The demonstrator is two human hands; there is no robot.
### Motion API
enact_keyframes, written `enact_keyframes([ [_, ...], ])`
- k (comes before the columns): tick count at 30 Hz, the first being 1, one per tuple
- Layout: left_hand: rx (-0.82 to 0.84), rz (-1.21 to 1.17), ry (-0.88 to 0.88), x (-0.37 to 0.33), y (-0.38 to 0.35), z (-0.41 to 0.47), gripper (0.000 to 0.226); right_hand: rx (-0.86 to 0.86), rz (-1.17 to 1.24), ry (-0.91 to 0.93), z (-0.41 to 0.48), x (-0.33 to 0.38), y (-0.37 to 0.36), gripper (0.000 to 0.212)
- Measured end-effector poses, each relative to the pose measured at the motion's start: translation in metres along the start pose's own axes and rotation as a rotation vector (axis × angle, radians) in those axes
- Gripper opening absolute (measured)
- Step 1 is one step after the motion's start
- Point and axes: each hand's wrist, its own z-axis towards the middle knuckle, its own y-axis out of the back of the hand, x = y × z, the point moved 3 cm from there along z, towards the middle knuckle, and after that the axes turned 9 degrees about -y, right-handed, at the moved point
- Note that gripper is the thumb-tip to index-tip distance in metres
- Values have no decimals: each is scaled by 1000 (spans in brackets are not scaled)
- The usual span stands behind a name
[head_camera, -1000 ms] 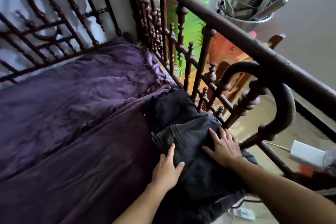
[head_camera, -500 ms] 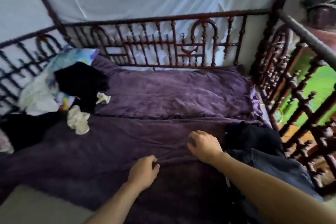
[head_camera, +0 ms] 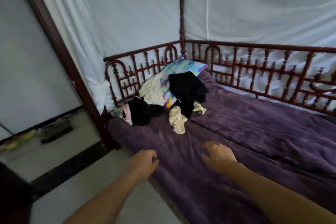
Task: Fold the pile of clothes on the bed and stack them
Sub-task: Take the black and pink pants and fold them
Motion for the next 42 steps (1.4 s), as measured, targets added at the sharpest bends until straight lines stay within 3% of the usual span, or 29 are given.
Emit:
enact_keyframes([
  [6, -16, 15, 56, 104, 66, 7, 8, 50, 3, 89, 67, 112, -29, 29],
  [10, -45, 32, 62, 147, 89, 25, 29, 94, -17, 120, 116, 153, -48, 27],
  [13, -10, 30, 55, 173, 93, 51, 16, 117, -31, 126, 155, 173, -66, 28],
  [16, 6, 25, 59, 201, 99, 91, 7, 94, -16, 114, 203, 189, -85, 28],
  [20, -16, 18, 95, 241, 115, 160, 19, 120, 0, 101, 277, 211, -102, 25],
  [32, -80, -7, 139, 389, 169, 311, 22, 150, 3, 99, 471, 319, -132, 39],
  [42, -25, 19, -5, 545, 212, 434, 23, 220, 29, -84, 569, 418, -225, 40],
])
